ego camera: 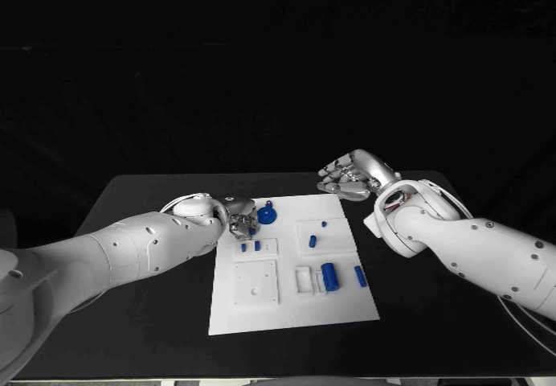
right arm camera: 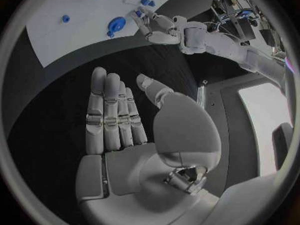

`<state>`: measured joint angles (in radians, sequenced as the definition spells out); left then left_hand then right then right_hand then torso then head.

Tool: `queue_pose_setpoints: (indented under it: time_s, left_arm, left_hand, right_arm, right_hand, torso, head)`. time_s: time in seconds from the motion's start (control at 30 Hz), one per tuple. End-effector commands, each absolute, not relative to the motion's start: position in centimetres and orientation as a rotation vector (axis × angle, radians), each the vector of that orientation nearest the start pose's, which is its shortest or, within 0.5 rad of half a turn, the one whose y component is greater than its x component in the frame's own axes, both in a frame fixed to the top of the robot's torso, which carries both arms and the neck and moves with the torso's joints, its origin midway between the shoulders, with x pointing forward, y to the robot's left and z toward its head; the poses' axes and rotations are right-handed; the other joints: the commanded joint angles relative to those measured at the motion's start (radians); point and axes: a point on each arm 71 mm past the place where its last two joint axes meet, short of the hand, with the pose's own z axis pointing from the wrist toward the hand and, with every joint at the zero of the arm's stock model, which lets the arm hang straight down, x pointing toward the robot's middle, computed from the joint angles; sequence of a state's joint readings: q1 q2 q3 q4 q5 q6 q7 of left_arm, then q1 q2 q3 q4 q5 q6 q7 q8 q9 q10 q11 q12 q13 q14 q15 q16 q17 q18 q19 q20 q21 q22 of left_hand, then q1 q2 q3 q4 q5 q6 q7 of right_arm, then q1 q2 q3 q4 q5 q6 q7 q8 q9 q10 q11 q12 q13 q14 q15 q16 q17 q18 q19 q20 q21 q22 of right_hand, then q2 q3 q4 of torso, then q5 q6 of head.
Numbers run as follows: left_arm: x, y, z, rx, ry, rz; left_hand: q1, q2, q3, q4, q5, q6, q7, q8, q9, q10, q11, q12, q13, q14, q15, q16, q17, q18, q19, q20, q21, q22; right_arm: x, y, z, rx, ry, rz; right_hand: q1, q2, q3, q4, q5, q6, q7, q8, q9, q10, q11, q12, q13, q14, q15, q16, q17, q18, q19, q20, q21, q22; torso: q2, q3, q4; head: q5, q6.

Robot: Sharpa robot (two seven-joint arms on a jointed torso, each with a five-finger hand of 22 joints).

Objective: Assemble the parts on the task board

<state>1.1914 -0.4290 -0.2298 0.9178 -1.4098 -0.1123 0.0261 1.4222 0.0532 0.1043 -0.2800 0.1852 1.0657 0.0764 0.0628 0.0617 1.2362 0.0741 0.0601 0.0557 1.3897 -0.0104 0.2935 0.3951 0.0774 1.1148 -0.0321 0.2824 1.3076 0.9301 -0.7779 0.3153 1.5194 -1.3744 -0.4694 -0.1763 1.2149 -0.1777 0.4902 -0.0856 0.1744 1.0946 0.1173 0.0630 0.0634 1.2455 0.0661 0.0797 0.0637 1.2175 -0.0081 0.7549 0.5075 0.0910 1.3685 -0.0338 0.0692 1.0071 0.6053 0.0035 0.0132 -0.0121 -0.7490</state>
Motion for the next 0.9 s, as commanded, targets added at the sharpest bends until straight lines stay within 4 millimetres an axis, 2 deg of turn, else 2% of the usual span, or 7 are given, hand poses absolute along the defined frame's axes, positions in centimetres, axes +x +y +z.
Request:
queue_pose_setpoints:
  time_s: [0.03,0.07,0.2,0.3,0.47,0.73,0.9]
  left_arm:
    - [54.4,15.8,-28.9,0.331,1.976,-0.501]
    - [54.4,15.9,-28.9,0.329,1.973,-0.502]
    - [54.4,16.1,-28.9,0.323,1.965,-0.499]
    - [54.5,16.3,-28.8,0.316,1.960,-0.494]
    - [54.6,16.6,-28.8,0.307,1.950,-0.485]
    - [54.8,17.5,-28.8,0.293,1.947,-0.466]
    - [54.9,18.4,-28.6,0.280,1.929,-0.455]
  left_hand:
    - [0.000,-0.015,0.006,-0.002,-0.004,-0.068,-0.017,-0.003,-0.001,-0.020,0.004,-0.003,0.001,-0.007,0.004,0.006,0.001,0.010,0.003,0.005,-0.008,0.020]
    - [0.001,-0.019,0.007,-0.002,-0.004,-0.118,-0.028,-0.005,-0.003,-0.021,0.004,-0.003,0.001,-0.008,0.004,0.007,0.000,0.011,0.004,0.006,-0.009,0.020]
    - [0.002,-0.027,0.010,0.000,-0.006,-0.209,-0.047,-0.008,-0.006,-0.025,0.007,-0.003,0.001,-0.011,0.005,0.010,-0.002,0.011,0.006,0.008,-0.014,0.020]
    - [0.004,-0.031,0.010,0.002,-0.006,-0.257,-0.057,-0.009,-0.007,-0.029,0.008,-0.003,0.001,-0.013,0.006,0.011,-0.004,0.012,0.007,0.009,-0.018,0.020]
    - [0.007,-0.035,0.010,0.004,-0.005,-0.298,-0.065,-0.011,-0.009,-0.032,0.010,-0.003,0.001,-0.015,0.007,0.012,-0.008,0.011,0.007,0.010,-0.022,0.020]
    - [0.013,-0.037,0.012,0.004,-0.005,-0.277,-0.055,-0.009,-0.007,-0.033,0.010,-0.003,0.001,-0.015,0.007,0.016,-0.011,0.012,0.009,0.009,-0.022,0.022]
    - [0.016,-0.037,0.016,0.002,-0.002,-0.208,-0.038,-0.006,-0.004,-0.032,0.010,-0.003,0.001,-0.016,0.006,0.021,-0.011,0.012,0.008,0.008,-0.016,0.024]
  right_arm:
    - [48.9,-19.6,-17.9,0.272,1.488,0.773]
    - [48.9,-19.6,-17.9,0.272,1.487,0.773]
    - [48.9,-19.6,-17.9,0.274,1.486,0.772]
    - [48.9,-19.7,-17.9,0.275,1.485,0.772]
    - [48.9,-19.7,-17.9,0.276,1.485,0.771]
    - [49.0,-19.7,-17.9,0.276,1.488,0.770]
    - [49.0,-19.9,-18.0,0.279,1.489,0.769]
  right_hand:
    - [-0.003,-0.006,0.005,-0.001,0.003,0.006,0.001,-0.001,0.000,-0.004,0.002,-0.004,-0.001,-0.006,0.000,0.003,-0.001,0.018,-0.004,0.004,0.004,0.001]
    - [-0.003,-0.007,0.004,-0.001,0.003,0.005,0.001,-0.001,0.000,-0.005,0.002,-0.004,-0.002,-0.006,0.000,0.003,-0.002,0.018,-0.004,0.004,0.004,0.001]
    - [-0.003,-0.008,0.004,-0.001,0.003,0.004,0.002,-0.001,0.000,-0.009,0.003,-0.005,-0.002,-0.006,0.000,0.002,-0.002,0.018,-0.005,0.004,0.004,0.001]
    - [-0.003,-0.009,0.004,-0.002,0.003,0.002,0.003,-0.001,0.000,-0.015,0.005,-0.007,-0.002,-0.006,0.001,0.002,-0.002,0.019,-0.005,0.005,0.004,0.000]
    - [-0.003,-0.010,0.004,-0.002,0.002,0.001,0.004,-0.001,0.000,-0.026,0.009,-0.010,-0.003,-0.006,0.003,0.002,-0.002,0.020,-0.005,0.006,0.004,0.000]
    - [-0.002,-0.012,0.006,-0.001,0.002,0.001,0.005,-0.001,0.000,-0.041,0.013,-0.008,-0.003,-0.006,0.005,0.004,-0.003,0.024,-0.004,0.009,0.004,0.000]
    - [-0.002,-0.012,0.006,-0.001,0.002,0.003,0.004,0.000,0.000,-0.041,0.012,-0.008,-0.003,-0.005,0.005,0.005,-0.003,0.024,-0.003,0.009,0.004,0.001]
  torso:
    - [0.000,-0.0001,-0.0003]
    - [0.000,-0.0001,-0.0003]
    - [0.000,-0.0002,-0.0002]
    - [0.000,-0.0001,-0.0001]
    - [0.000,-0.0002,-0.0002]
    - [0.000,-0.0004,-0.0007]
    - [-0.001,-0.0007,0.0003]
  head:
    - [0.002,0.001]
    - [0.002,0.001]
    - [0.004,0.002]
    - [0.004,0.003]
    - [0.005,0.003]
    - [0.009,0.004]
    - [0.011,0.007]
